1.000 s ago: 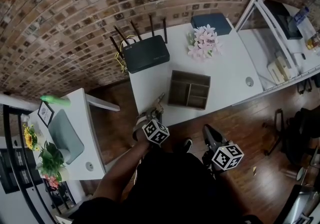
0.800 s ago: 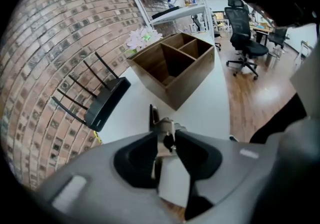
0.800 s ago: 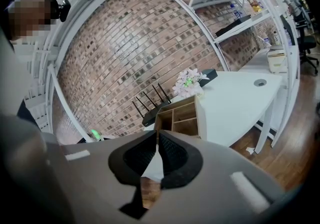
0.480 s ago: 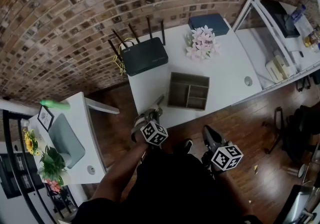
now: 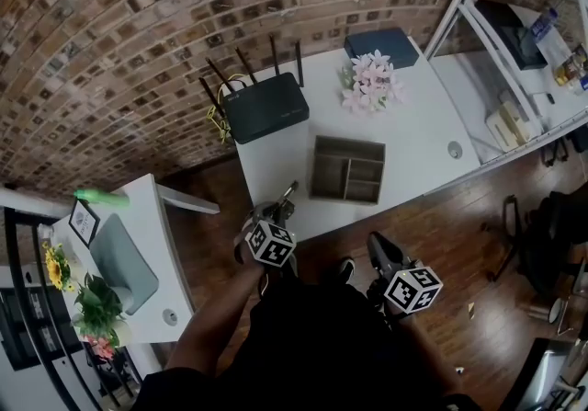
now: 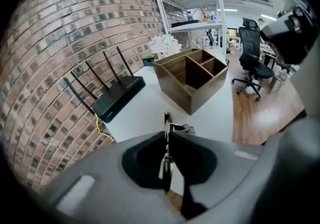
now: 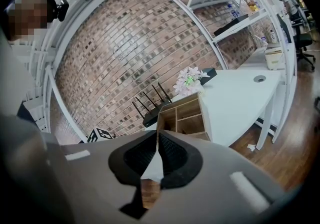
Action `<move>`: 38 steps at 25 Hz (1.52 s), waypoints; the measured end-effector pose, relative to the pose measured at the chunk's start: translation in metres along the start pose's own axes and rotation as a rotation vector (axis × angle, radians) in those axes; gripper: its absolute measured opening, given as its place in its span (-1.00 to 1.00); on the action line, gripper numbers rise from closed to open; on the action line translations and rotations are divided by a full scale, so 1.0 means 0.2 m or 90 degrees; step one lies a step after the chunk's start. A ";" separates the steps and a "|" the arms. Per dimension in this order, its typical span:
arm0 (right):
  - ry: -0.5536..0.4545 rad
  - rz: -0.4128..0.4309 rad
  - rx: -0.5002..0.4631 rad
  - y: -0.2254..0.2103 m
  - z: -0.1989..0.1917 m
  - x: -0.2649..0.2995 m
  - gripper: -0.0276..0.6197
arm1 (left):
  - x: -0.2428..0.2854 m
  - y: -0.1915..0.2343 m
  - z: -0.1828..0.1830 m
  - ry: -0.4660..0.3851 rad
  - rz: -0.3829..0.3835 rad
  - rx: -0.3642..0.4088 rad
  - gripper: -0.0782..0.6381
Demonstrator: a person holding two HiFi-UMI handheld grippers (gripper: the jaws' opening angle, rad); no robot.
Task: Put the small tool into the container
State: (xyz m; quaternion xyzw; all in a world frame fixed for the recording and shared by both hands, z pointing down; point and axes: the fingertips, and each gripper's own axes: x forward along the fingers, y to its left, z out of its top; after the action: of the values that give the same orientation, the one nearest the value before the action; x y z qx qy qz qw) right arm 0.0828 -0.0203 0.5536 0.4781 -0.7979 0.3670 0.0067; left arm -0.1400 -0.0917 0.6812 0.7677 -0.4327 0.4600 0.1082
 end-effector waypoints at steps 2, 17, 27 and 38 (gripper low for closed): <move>0.000 -0.002 0.003 0.00 -0.01 0.00 -0.85 | -0.03 0.02 0.00 -0.011 -0.008 -0.034 -0.72; -0.001 -0.009 0.021 -0.01 -0.01 0.02 -0.87 | -0.44 0.22 0.36 -0.227 -0.072 -0.263 -0.73; -0.012 -0.019 0.020 -0.03 0.01 0.00 -0.87 | -0.58 0.16 0.74 -0.349 -0.169 -0.227 -0.73; -0.043 -0.063 0.048 -0.13 0.01 -0.12 -0.87 | -0.47 0.12 1.14 -0.343 -0.252 0.000 -0.73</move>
State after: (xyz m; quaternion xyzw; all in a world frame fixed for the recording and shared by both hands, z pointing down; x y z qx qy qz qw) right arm 0.1166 -0.0100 0.5571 0.5290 -0.7586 0.3799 -0.0201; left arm -0.0372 -0.1811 0.4752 0.9309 -0.2882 0.2109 0.0770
